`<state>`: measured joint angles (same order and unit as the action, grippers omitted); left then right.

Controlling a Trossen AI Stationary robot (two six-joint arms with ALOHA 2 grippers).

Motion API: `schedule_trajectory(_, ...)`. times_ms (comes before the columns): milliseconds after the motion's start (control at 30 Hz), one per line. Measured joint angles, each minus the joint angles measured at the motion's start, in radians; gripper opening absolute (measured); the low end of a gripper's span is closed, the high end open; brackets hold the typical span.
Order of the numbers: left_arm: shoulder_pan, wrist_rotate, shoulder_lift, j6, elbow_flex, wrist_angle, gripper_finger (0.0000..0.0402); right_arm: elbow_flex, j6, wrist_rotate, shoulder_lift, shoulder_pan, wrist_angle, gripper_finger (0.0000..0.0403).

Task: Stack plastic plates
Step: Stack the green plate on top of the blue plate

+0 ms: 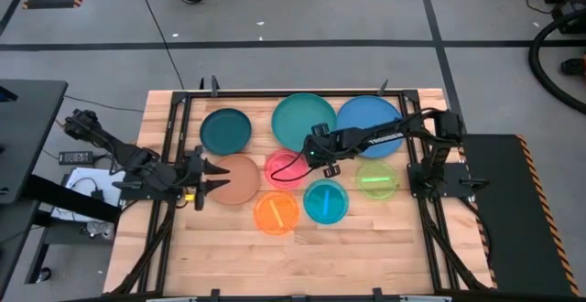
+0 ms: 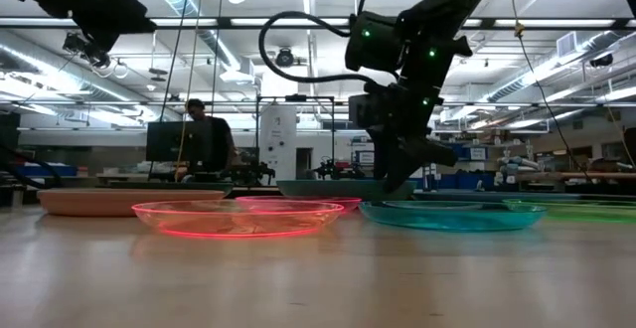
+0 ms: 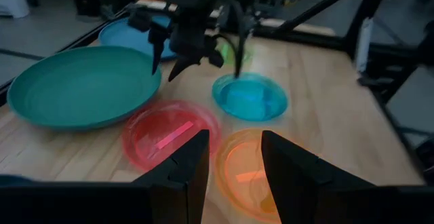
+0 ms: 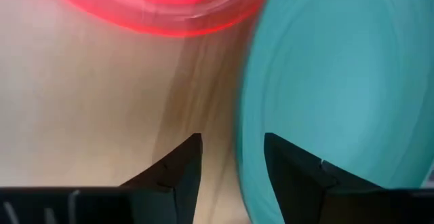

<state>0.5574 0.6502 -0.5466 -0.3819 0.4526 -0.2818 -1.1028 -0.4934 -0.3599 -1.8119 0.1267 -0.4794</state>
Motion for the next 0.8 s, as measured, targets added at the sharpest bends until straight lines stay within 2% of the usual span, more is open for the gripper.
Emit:
schedule_trajectory(300,0.004,0.029,0.017,0.001,0.000,0.001,0.0142,-0.008,-0.007,0.002,-0.004,0.003,-0.009,0.0200)
schedule_trajectory(367,0.006,0.029,0.017,0.001,0.000,0.007,0.0142,-0.008,-0.004,0.034,-0.004,0.009,-0.014,0.0200)
schedule_trajectory(567,0.044,-0.022,0.019,0.013,0.000,0.072,0.0142,-0.007,-0.037,0.060,-0.004,0.021,-0.015,0.0199)
schedule_trajectory(700,0.072,-0.025,0.019,0.087,0.000,0.090,0.0142,-0.007,-0.049,0.068,-0.004,0.020,-0.015,0.0200)
schedule_trajectory(800,0.069,-0.013,0.017,0.211,0.000,0.110,0.0142,-0.007,-0.049,0.067,-0.003,0.021,-0.021,0.0200)
